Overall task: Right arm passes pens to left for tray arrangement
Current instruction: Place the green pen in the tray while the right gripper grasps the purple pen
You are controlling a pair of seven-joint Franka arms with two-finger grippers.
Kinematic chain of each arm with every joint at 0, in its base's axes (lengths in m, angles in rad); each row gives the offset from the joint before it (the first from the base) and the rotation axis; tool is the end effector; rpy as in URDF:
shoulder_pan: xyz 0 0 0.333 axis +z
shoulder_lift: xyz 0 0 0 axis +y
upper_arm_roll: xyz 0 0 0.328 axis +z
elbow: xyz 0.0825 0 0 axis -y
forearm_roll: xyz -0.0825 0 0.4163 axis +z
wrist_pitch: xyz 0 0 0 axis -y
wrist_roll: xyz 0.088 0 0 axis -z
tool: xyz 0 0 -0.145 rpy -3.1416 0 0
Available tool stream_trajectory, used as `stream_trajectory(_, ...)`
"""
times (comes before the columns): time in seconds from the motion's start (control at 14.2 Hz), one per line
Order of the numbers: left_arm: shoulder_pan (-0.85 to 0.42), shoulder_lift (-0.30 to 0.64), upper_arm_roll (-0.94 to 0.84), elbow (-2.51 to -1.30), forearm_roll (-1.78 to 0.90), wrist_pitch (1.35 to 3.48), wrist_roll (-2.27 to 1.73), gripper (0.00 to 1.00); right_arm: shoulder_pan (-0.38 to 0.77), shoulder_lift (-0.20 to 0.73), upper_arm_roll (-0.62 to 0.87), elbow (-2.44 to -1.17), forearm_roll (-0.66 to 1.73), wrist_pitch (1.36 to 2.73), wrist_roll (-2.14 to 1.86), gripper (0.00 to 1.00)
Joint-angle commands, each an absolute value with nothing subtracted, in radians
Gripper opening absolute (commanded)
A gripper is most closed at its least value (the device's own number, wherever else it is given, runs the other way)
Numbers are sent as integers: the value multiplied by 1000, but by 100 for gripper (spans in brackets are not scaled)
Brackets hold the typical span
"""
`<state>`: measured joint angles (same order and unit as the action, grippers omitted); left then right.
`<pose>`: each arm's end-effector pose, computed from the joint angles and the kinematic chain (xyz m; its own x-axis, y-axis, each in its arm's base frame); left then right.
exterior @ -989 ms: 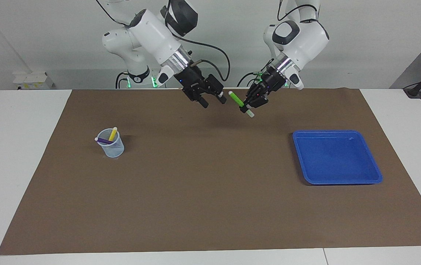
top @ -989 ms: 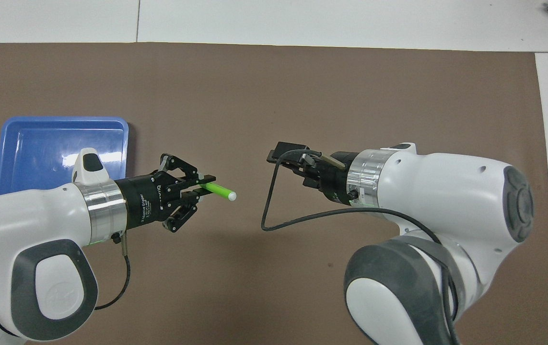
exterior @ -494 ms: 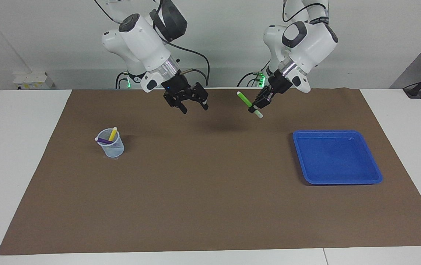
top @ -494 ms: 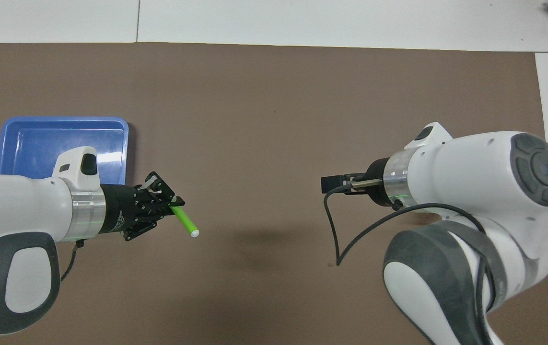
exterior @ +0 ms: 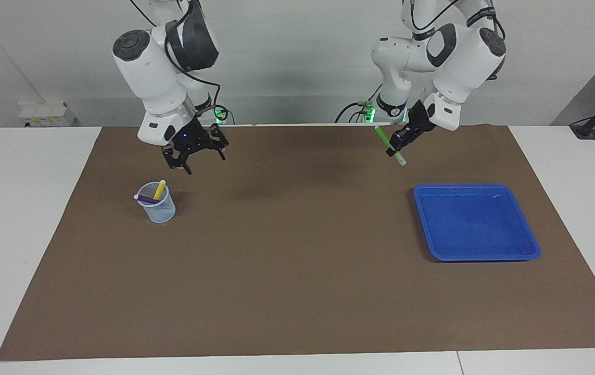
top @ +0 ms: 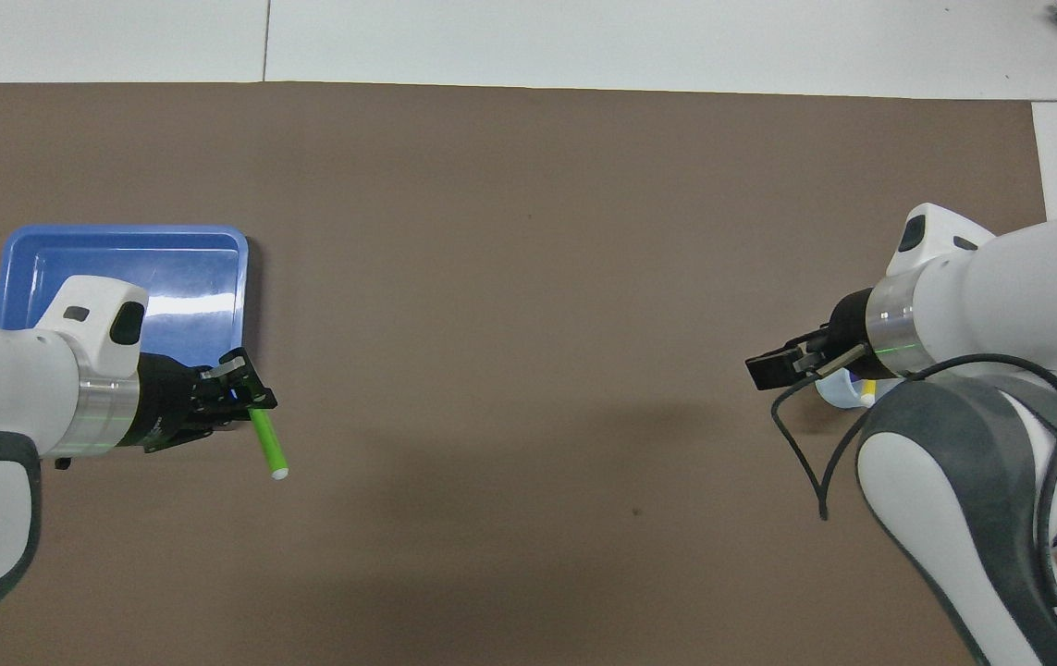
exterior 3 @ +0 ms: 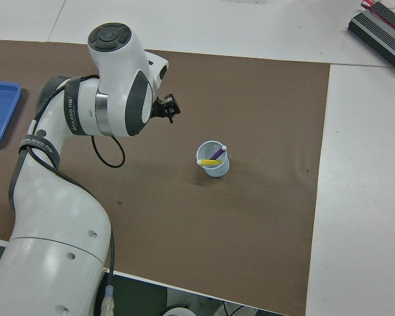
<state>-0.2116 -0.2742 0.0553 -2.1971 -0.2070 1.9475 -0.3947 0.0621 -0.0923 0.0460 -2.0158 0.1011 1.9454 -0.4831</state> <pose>0.4929 -0.0980 0.4643 0.9521 0.2988 -0.0653 0.3058 -0.9314 0.1976 0.5580 0.0714 0.4582 0.8495 0.5242 0.0599 0.5275 -0.8466 -0.0707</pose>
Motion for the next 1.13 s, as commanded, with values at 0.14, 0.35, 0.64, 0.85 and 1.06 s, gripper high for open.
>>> stream_trajectory(0.14, -115, -246, 51, -2178, -77, 1919, -96, 0, -103, -98, 60, -2173, 81, 2130, -906, 100)
stream_trajectory(0.35, -97, -187, 51, -2155, -37, 1947, -25, 0, -150, -55, 60, -2210, 81, 2158, -910, 98)
stream_trajectory(0.64, -80, -98, 52, -2128, -32, 2023, -12, 0, -176, -46, 60, -2243, 81, 2195, -910, 77)
stream_trajectory(0.85, -69, -42, 52, -2128, -31, 2089, -9, 0, -196, -40, 60, -2241, 81, 2209, -911, 73)
stream_trajectory(1.06, -61, 3, 52, -2126, -31, 2143, -8, 0, -199, -37, 60, -2235, 81, 2207, -913, 73)
